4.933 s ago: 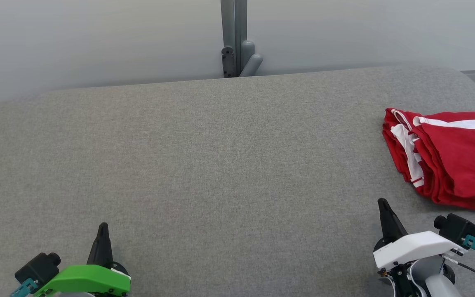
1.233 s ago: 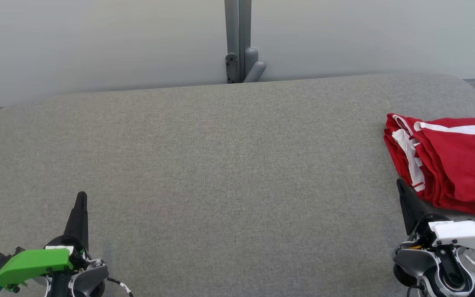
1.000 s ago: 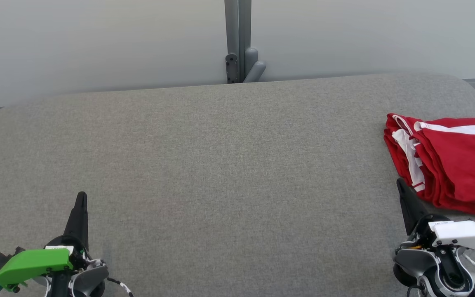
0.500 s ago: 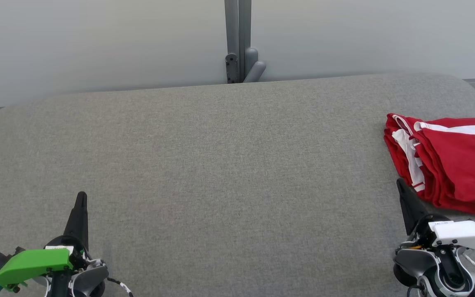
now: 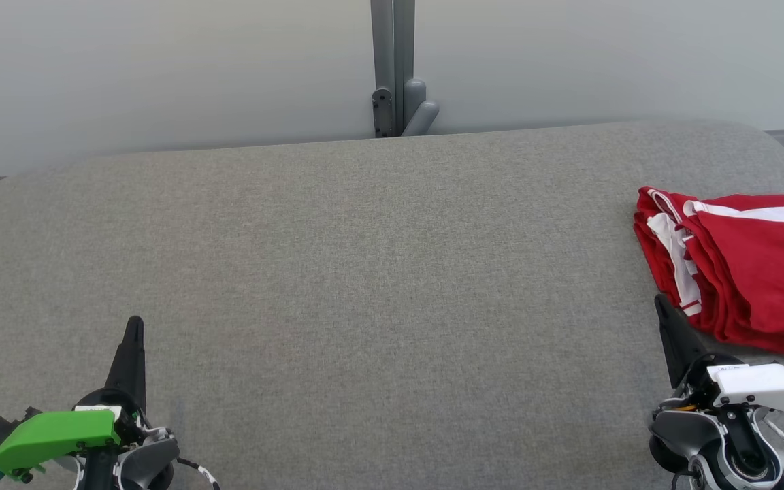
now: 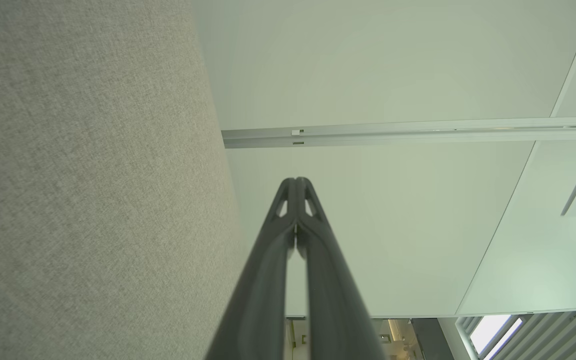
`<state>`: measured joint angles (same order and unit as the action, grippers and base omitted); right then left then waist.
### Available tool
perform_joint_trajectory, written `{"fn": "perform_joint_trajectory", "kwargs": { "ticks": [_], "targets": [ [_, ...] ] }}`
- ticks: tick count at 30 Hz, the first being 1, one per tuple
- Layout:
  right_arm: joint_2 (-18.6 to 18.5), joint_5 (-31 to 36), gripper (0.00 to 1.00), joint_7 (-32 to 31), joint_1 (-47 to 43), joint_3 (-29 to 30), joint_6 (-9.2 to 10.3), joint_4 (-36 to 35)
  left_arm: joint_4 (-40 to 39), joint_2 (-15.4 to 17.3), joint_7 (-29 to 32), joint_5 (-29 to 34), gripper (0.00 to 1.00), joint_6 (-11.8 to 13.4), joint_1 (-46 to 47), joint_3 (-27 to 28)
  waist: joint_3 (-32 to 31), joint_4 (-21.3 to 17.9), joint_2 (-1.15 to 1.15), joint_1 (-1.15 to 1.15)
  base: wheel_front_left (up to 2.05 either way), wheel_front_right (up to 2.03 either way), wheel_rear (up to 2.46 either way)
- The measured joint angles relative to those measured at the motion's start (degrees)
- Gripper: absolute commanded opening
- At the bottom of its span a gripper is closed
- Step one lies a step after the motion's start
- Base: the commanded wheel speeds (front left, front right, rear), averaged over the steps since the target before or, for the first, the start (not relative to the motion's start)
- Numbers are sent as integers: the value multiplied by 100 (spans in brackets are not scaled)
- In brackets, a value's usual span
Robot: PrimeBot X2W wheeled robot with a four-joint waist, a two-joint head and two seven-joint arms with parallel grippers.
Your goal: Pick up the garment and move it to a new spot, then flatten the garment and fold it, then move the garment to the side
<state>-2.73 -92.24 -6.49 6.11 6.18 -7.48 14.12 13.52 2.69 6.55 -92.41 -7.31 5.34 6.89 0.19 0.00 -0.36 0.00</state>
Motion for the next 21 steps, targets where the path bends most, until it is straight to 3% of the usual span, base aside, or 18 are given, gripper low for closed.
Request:
{"fn": "perform_joint_trajectory", "kwargs": {
  "ticks": [21],
  "targets": [
    [0,0,0,0,0,0,0,-1,0,0,0,0,0,0,0,0,0,0,0,0,0,0,0]
  ]
}}
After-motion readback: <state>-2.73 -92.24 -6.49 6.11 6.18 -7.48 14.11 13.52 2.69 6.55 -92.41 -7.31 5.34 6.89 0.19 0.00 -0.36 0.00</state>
